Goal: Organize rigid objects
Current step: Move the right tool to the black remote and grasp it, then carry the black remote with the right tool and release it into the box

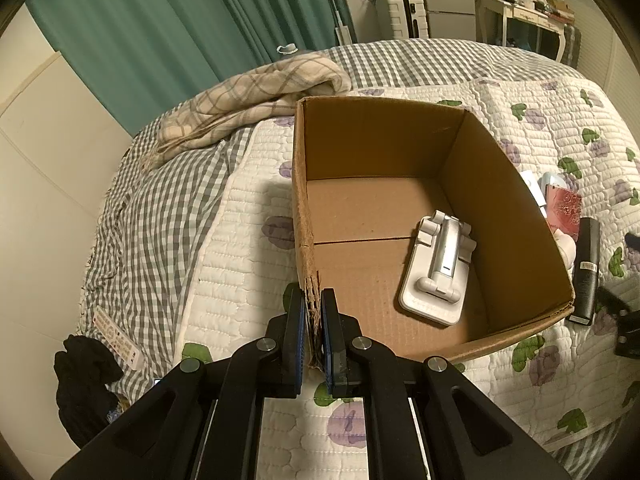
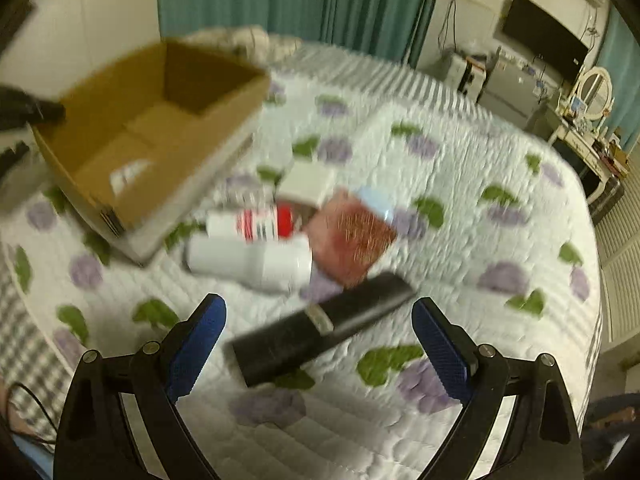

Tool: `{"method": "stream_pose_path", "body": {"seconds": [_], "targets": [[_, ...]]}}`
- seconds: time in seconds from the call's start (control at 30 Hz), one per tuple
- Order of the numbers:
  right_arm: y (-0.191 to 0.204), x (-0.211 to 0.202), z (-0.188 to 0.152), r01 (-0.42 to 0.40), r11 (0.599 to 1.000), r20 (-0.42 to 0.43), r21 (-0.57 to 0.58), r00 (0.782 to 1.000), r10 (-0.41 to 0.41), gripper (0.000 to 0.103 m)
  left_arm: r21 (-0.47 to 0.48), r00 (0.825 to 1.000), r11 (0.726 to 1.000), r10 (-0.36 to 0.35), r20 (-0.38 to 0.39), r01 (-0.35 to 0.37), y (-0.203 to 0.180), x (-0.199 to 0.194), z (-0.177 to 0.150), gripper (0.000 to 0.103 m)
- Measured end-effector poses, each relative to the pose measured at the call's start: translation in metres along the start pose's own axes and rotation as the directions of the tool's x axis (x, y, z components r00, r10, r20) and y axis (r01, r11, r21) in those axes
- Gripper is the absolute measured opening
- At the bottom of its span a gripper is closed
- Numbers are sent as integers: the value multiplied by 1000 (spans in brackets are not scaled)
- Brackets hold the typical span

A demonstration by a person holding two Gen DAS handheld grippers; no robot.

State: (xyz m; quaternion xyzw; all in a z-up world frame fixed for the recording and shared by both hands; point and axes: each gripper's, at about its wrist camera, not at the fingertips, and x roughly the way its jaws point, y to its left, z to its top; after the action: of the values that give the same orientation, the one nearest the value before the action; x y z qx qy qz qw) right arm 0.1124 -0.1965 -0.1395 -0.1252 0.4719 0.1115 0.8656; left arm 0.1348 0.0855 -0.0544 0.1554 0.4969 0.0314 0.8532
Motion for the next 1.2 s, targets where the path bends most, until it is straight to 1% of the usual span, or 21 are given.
{"method": "stream_pose_path", "body": {"seconds": [0.07,0.17,0.27,0.37,0.43,0.47,0.5,0.53,0.57,0.63,0.73,0.83,0.97,1.13,1.2], "targets": [[-3,17,-2,11,1000,-66,28,998,-10,95,0,1000,1000,0,0,0,0,0,0,7],[-14,39,-5,28,994,-146,105,989,-13,95,0,1000,1000,0,1,0,0,0,0,7],[-16,48,-3,28,991,-162,129,987,-7,95,0,1000,1000,0,0,0,0,0,0,7],[-12,56,0,6,992,-171,129,985,17,92,-2,1000,1000,-1,0,1,0,0,0,7],[-12,64,3,-10,989,-187,149,982,38,84,-3,1000,1000,-1,0,1,0,0,0,7],[-14,68,5,-6,986,-195,166,980,38,84,-3,1000,1000,0,0,0,0,0,0,7],[-17,71,6,-3,983,-198,185,979,41,81,-2,1000,1000,1,1,-1,-1,0,1,7],[-17,72,7,-14,981,-195,196,979,53,63,-1,1000,1000,4,1,-4,-1,0,1,7],[-18,74,8,-46,976,-190,212,978,87,58,2,1000,1000,6,2,-6,-1,-1,2,7],[-19,72,7,-51,974,-177,222,980,91,54,3,1000,1000,8,3,-8,-1,-1,3,7],[-25,59,4,-68,964,-129,256,986,104,43,1,1000,1000,3,3,-3,-1,0,3,7],[-29,45,1,-89,954,-73,286,991,114,38,3,1000,1000,3,4,-3,0,1,3,7],[-28,27,-1,-116,948,-9,297,992,124,32,2,1000,1000,4,5,-4,-1,0,2,7],[-33,-2,1,-181,936,99,302,982,158,24,4,1000,1000,5,4,-5,0,1,3,7],[-31,-10,7,-190,937,127,292,979,158,21,3,1000,1000,5,4,-5,-1,1,2,7]]}}
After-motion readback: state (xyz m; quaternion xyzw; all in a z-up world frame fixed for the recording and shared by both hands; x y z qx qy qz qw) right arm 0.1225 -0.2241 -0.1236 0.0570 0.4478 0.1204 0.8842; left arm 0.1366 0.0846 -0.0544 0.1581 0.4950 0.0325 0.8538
